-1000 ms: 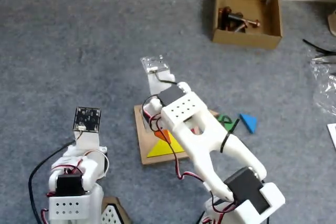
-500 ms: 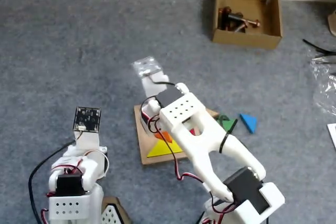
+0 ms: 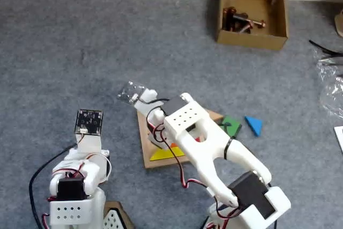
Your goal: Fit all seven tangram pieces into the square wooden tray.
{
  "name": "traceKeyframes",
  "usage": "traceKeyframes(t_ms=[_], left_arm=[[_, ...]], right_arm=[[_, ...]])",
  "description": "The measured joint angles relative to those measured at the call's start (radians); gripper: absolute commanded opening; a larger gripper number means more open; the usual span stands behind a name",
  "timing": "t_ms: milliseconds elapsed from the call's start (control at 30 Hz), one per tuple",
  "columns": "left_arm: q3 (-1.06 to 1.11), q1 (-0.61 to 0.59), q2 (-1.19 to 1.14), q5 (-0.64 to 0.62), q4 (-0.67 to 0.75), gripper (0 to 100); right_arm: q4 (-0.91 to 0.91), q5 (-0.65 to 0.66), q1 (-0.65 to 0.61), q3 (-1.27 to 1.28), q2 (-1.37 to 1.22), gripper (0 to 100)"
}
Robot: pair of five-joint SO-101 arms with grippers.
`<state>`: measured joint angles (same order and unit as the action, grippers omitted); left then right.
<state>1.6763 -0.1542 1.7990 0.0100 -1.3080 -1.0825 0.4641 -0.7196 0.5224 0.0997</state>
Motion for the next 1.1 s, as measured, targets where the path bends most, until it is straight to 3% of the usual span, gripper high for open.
traceKeyframes(t_ms=[333, 667, 1100], left_arm=[[0.0, 0.0, 0.0, 0.0, 0.0, 1], [0.0, 0.0, 0.0, 0.0, 0.0, 1], [0.0, 0.0, 0.0, 0.0, 0.0, 1]], right_arm=[[-0.032, 0.037, 0.0, 0.0, 0.0, 0.5], [-0.077, 0.376, 0.005, -0.074, 0.0, 0.9], [-0.077, 0.463, 0.028, -0.253, -0.017, 1.0]])
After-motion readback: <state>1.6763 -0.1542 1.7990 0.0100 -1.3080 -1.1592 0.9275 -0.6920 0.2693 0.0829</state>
